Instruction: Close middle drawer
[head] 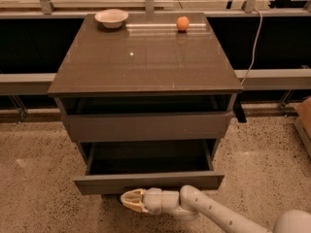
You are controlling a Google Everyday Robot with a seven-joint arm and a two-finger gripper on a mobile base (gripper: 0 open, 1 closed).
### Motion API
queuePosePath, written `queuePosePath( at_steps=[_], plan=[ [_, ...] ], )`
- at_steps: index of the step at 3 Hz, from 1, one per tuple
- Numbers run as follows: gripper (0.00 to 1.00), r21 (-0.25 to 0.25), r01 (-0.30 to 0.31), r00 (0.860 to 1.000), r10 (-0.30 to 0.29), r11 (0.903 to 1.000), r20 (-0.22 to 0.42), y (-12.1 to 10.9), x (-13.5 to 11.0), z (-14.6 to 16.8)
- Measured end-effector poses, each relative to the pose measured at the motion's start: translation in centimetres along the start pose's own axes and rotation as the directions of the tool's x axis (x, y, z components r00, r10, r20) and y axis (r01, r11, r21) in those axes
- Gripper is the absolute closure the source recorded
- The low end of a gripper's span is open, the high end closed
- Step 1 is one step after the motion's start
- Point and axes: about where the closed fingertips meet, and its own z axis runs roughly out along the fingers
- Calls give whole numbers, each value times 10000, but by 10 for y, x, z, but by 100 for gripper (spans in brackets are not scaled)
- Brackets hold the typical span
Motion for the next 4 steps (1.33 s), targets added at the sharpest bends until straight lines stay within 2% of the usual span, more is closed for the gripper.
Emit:
queuePosePath(
  at_steps=[2, 4],
  plan=[
    [100, 277, 411, 9985, -401, 9988, -367, -31, -11, 29],
    [100, 397, 332, 9963, -299, 9987, -812, -65, -14, 50]
  ],
)
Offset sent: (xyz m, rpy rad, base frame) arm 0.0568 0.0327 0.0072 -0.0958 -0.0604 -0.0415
